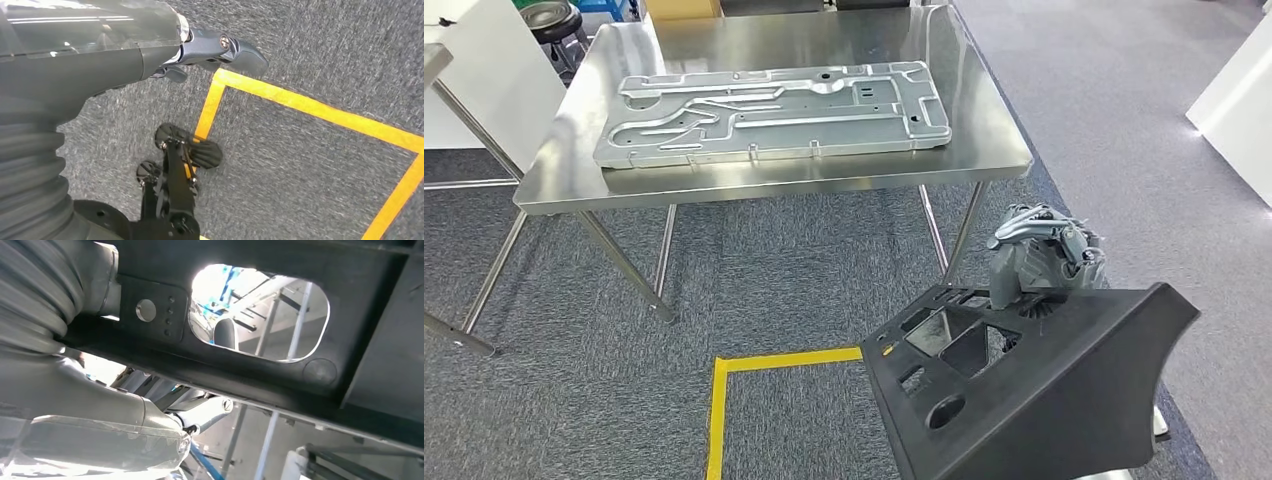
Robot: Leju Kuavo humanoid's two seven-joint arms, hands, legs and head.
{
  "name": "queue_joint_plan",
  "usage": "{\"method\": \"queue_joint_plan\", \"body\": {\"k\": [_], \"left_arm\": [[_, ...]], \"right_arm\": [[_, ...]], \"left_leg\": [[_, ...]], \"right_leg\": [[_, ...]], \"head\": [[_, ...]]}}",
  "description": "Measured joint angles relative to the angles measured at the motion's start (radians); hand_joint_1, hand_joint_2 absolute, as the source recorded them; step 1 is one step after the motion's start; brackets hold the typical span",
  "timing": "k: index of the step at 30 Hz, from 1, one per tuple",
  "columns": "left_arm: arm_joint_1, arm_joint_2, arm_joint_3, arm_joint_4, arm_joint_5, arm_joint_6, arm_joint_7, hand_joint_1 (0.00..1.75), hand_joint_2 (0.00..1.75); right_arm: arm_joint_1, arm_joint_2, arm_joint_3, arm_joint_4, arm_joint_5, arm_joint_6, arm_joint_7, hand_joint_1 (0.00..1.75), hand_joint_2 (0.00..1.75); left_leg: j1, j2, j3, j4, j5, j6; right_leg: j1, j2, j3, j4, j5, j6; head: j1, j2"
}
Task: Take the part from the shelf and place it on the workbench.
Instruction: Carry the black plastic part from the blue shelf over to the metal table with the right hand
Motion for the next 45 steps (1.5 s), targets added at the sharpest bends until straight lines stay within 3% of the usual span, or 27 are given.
{"method": "queue_joint_plan", "body": {"k": [3, 5, 7, 8, 9, 10, 11, 13, 14, 18, 20, 23, 24, 25, 26, 28, 29, 30, 33, 35, 36, 38, 39, 40, 41, 43, 45], "left_arm": [[0.0, 0.001, 0.0, 0.0, 0.003, 0.003, 0.003, 0.0, 1.75], [0.0, 0.0, 0.0, 0.0, 0.007, 0.004, 0.004, 0.0, 1.75], [-0.001, 0.0, 0.0, 0.0, 0.01, 0.005, 0.004, 0.0, 1.75], [0.0, 0.0, 0.0, 0.0, 0.011, 0.005, 0.005, 0.0, 1.75], [0.0, 0.0, 0.001, 0.0, 0.012, 0.006, 0.005, 0.0, 1.75], [0.001, 0.0, 0.001, 0.0, 0.013, 0.006, 0.005, 0.0, 1.75], [0.002, -0.001, 0.001, 0.0, 0.014, 0.007, 0.005, 0.0, 1.75], [0.002, -0.003, 0.001, 0.0, 0.016, 0.009, 0.005, 0.0, 1.75], [0.002, -0.004, 0.001, 0.0, 0.017, 0.009, 0.005, 0.0, 1.75], [0.001, -0.006, 0.001, 0.0, 0.017, 0.011, 0.006, 0.0, 1.75], [-0.001, -0.007, 0.001, 0.0, 0.016, 0.011, 0.006, 0.0, 1.75], [0.002, -0.008, 0.001, 0.0, 0.014, 0.011, 0.005, 0.0, 1.75], [0.004, -0.008, 0.001, 0.0, 0.014, 0.011, 0.005, 0.0, 1.75], [0.006, -0.008, 0.001, 0.0, 0.013, 0.011, 0.006, 0.0, 1.75], [0.007, -0.008, 0.001, 0.0, 0.012, 0.011, 0.006, 0.0, 1.75], [0.008, -0.008, 0.001, 0.0, 0.012, 0.011, 0.006, 0.0, 1.75], [0.008, -0.007, 0.001, 0.0, 0.012, 0.011, 0.006, 0.0, 1.75], [0.007, -0.007, 0.001, 0.0, 0.011, 0.011, 0.006, 0.0, 1.75], [0.008, -0.007, 0.001, 0.0, 0.011, 0.012, 0.006, 0.0, 1.75], [0.007, -0.008, 0.001, 0.0, 0.012, 0.014, 0.006, 0.0, 1.75], [0.007, -0.008, 0.001, 0.0, 0.012, 0.016, 0.006, 0.0, 1.75], [0.006, -0.009, 0.001, 0.0, 0.014, 0.018, 0.006, 0.0, 1.75], [0.006, -0.01, 0.001, 0.0, 0.016, 0.019, 0.006, 0.0, 1.75], [0.007, -0.011, 0.001, 0.0, 0.017, 0.019, 0.006, 0.0, 1.75], [0.007, -0.012, 0.001, 0.0, 0.018, 0.019, 0.006, 0.0, 1.75], [0.008, -0.014, 0.002, 0.0, 0.018, 0.021, 0.006, 0.0, 1.75], [0.007, -0.016, 0.002, 0.0, 0.018, 0.021, 0.006, 0.0, 1.75]], "right_arm": [[0.004, 0.0, 0.0, -0.006, 0.003, 0.001, 0.0, 1.75, 1.75], [0.004, 0.0, 0.0, -0.011, 0.007, 0.002, 0.0, 1.75, 1.75], [0.007, 0.0, 0.0, -0.012, 0.01, 0.004, 0.0, 1.75, 1.75], [0.009, 0.0, 0.0, -0.012, 0.011, 0.005, 0.0, 1.75, 1.75], [0.011, 0.0, 0.0, -0.012, 0.012, 0.008, 0.0, 1.75, 1.75], [0.012, 0.0, 0.0, -0.012, 0.012, 0.01, 0.0, 1.75, 1.75], [0.012, 0.0, 0.0, -0.012, 0.012, 0.013, 0.0, 1.75, 1.75], [0.011, 0.0, 0.0, -0.012, 0.012, 0.018, 0.0, 1.75, 1.75], [0.011, 0.0, 0.0, -0.012, 0.011, 0.018, 0.0, 1.75, 1.75], [0.008, 0.001, 0.0, -0.012, 0.006, 0.026, 0.0, 1.75, 1.75], [0.004, 0.001, 0.0, -0.012, 0.003, 0.032, 0.0, 1.75, 1.75], [0.003, 0.001, 0.0, -0.012, 0.0, 0.035, 0.0, 1.75, 1.75], [0.003, 0.001, 0.0, -0.012, -0.001, 0.036, 0.0, 1.75, 1.75], [0.004, 0.001, 0.0, -0.012, -0.001, 0.036, 0.0, 1.75, 1.75], [0.004, 0.001, 0.0, -0.012, 0.0, 0.036, 0.0, 1.75, 1.75], [0.004, 0.001, 0.0, -0.012, 0.0, 0.036, 0.0, 1.75, 1.75], [0.003, 0.001, 0.0, -0.012, 0.0, 0.036, 0.0, 1.75, 1.75], [0.003, 0.001, 0.0, -0.012, 0.0, 0.036, 0.0, 1.75, 1.75], [0.003, 0.001, -0.001, -0.012, 0.001, 0.036, 0.0, 1.75, 1.75], [0.002, 0.001, -0.002, -0.014, 0.001, 0.037, 0.0, 1.75, 1.75], [0.003, 0.001, -0.003, -0.014, 0.001, 0.037, 0.0, 1.75, 1.75], [0.006, 0.001, -0.004, -0.015, 0.0, 0.039, 0.0, 1.75, 1.75], [0.007, 0.001, -0.005, -0.014, 0.0, 0.04, 0.0, 1.75, 1.75], [0.008, 0.001, -0.005, -0.014, 0.0, 0.041, 0.0, 1.75, 1.75], [0.009, 0.001, -0.005, -0.014, 0.001, 0.042, 0.0, 1.75, 1.75], [0.008, 0.001, -0.005, -0.014, 0.003, 0.041, 0.0, 1.75, 1.75], [0.007, 0.001, -0.006, -0.014, 0.006, 0.039, 0.0, 1.75, 1.75]], "left_leg": [[0.002, 0.0, 0.008, -0.011, -0.006, 0.013], [0.007, 0.0, 0.022, -0.022, -0.009, 0.023], [0.007, 0.001, 0.031, -0.024, -0.016, 0.03], [0.007, 0.0, 0.036, -0.023, -0.021, 0.031], [0.007, 0.0, 0.041, -0.023, -0.026, 0.031], [0.007, -0.001, 0.049, -0.022, -0.033, 0.03], [0.007, -0.002, 0.059, -0.022, -0.04, 0.028], [0.005, -0.004, 0.075, -0.021, -0.056, 0.02], [0.004, -0.004, 0.08, -0.021, -0.063, 0.015], [0.003, -0.002, 0.091, -0.023, -0.08, -0.007], [0.005, 0.0, 0.072, 0.027, -0.109, -0.017], [0.009, 0.0, -0.038, 0.221, -0.18, -0.026], [0.009, 0.0, -0.07, 0.262, -0.181, -0.027], [0.009, 0.0, -0.084, 0.265, -0.16, -0.026], [0.009, 0.0, -0.079, 0.227, -0.12, -0.024], [0.007, -0.001, -0.033, 0.093, -0.03, -0.015], [0.004, -0.001, -0.012, 0.04, -0.005, -0.011], [0.001, -0.001, 0.0, 0.009, 0.005, -0.007], [0.0, -0.001, 0.006, -0.008, 0.0, 0.006], [0.005, -0.001, 0.015, -0.019, 0.0, 0.018], [0.007, 0.0, 0.02, -0.023, -0.001, 0.023], [0.006, 0.0, 0.024, -0.023, -0.007, 0.029], [0.006, 0.0, 0.027, -0.022, -0.01, 0.03], [0.006, -0.001, 0.031, -0.022, -0.014, 0.029], [0.006, -0.002, 0.037, -0.021, -0.019, 0.028], [0.006, -0.003, 0.051, -0.02, -0.031, 0.022], [0.003, -0.004, 0.058, -0.016, -0.042, 0.012]], "right_leg": [[0.001, 0.0, 0.002, 0.001, -0.01, 0.017], [0.001, -0.002, -0.022, 0.059, -0.041, 0.025], [-0.003, -0.004, -0.098, 0.194, -0.09, 0.03], [-0.004, -0.004, -0.139, 0.255, -0.103, 0.032], [-0.006, -0.005, -0.169, 0.289, -0.098, 0.034], [-0.007, -0.005, -0.179, 0.282, -0.072, 0.034], [-0.008, -0.006, -0.168, 0.236, -0.028, 0.034], [-0.007, -0.008, -0.118, 0.097, 0.054, 0.028], [-0.005, -0.009, -0.098, 0.048, 0.072, 0.024], [-0.002, -0.005, -0.077, 0.012, 0.062, 0.004], [-0.006, -0.005, -0.065, 0.002, 0.058, -0.008], [-0.005, -0.007, -0.05, -0.001, 0.046, -0.017], [-0.005, -0.006, -0.044, -0.001, 0.04, -0.018], [-0.004, -0.005, -0.037, -0.001, 0.035, -0.018], [-0.003, -0.004, -0.027, 0.0, 0.028, -0.017], [-0.001, -0.004, -0.008, -0.001, 0.014, -0.013], [0.001, -0.003, -0.002, 0.0, 0.008, -0.009], [0.002, -0.002, 0.001, 0.0, 0.004, -0.004], [0.001, -0.002, 0.003, -0.002, -0.003, 0.013], [0.0, -0.004, -0.011, 0.034, -0.025, 0.022], [-0.001, -0.005, -0.035, 0.083, -0.049, 0.026], [-0.004, -0.006, -0.115, 0.219, -0.098, 0.032], [-0.006, -0.006, -0.15, 0.269, -0.106, 0.034], [-0.008, -0.006, -0.168, 0.285, -0.093, 0.036], [-0.01, -0.006, -0.167, 0.261, -0.061, 0.036], [-0.011, -0.009, -0.118, 0.132, 0.023, 0.033], [-0.007, -0.01, -0.078, 0.032, 0.061, 0.025]], "head": [[0.0, 0.0], [0.0, 0.0], [0.0, 0.0], [0.0, 0.0], [0.0, 0.0], [0.0, 0.0], [0.0, 0.0], [0.0, 0.0], [0.0, 0.0], [0.0, 0.0], [0.0, 0.0], [0.0, 0.0], [0.0, 0.0], [0.0, 0.0], [0.0, 0.0], [0.0, 0.0], [0.0, 0.0], [0.0, 0.0], [0.0, 0.0], [0.0, 0.0], [0.0, 0.0], [0.0, 0.0], [0.0, 0.0], [0.0, 0.0], [0.0, 0.0], [0.0, 0.0], [0.0, 0.0]]}}
